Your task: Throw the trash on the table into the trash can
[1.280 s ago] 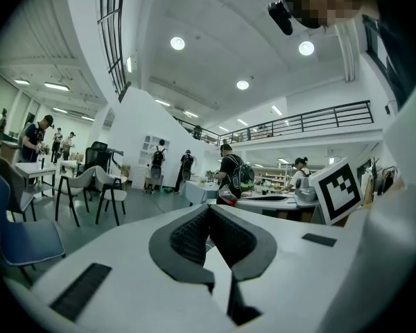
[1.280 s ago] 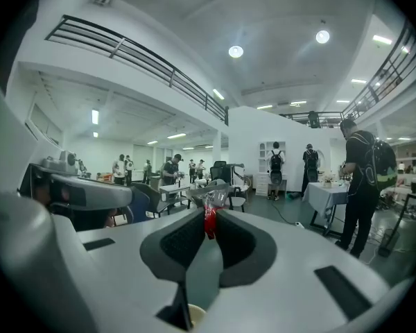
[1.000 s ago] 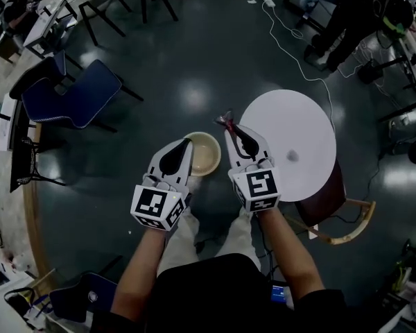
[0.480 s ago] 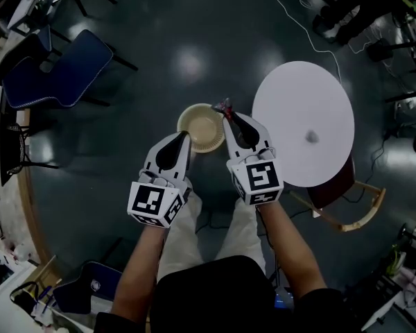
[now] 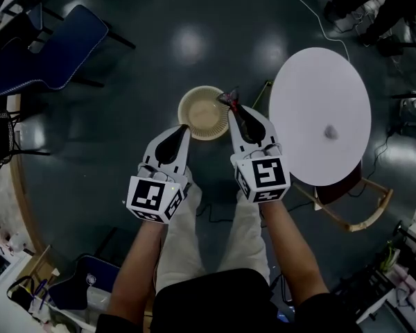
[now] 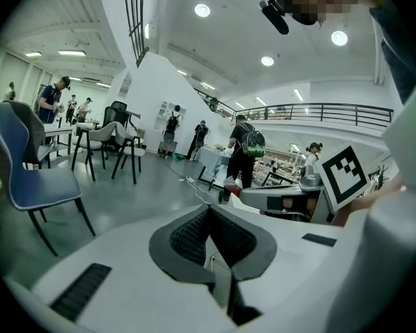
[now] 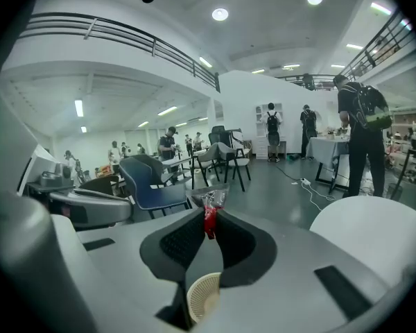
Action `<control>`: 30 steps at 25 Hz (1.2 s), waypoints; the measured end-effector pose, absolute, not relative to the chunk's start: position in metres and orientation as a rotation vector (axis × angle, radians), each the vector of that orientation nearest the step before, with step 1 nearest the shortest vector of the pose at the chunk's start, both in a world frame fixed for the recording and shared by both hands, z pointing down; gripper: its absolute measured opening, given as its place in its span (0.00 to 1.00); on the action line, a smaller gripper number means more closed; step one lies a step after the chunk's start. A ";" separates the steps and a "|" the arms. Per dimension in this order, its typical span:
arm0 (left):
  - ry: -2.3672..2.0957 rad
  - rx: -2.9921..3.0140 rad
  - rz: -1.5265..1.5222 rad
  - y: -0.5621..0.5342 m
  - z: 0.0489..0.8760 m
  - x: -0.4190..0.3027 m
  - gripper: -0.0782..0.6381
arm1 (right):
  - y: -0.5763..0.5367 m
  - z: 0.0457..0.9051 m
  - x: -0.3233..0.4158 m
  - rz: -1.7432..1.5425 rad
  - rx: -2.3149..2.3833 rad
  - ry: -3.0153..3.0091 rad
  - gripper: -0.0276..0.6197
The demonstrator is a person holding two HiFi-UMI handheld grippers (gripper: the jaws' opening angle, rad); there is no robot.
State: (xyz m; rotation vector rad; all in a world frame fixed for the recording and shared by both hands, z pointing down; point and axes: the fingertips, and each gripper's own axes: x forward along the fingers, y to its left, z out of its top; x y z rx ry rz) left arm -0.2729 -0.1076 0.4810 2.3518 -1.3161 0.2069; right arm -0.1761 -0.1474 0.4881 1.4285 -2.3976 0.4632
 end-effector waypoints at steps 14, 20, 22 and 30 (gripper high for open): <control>-1.295 2.258 0.232 -0.098 0.586 -0.279 0.13 | -0.152 0.591 -0.202 0.521 1.362 -2.365 0.14; -1.282 2.244 0.294 -0.093 0.631 -0.279 0.13 | -0.149 0.642 -0.203 0.567 1.350 -2.325 0.14; -1.289 2.230 0.304 -0.092 0.645 -0.282 0.13 | -0.145 0.659 -0.202 0.583 1.344 -2.310 0.14; -1.284 2.195 0.343 -0.094 0.689 -0.293 0.13 | -0.145 0.722 -0.206 0.649 1.324 -2.252 0.14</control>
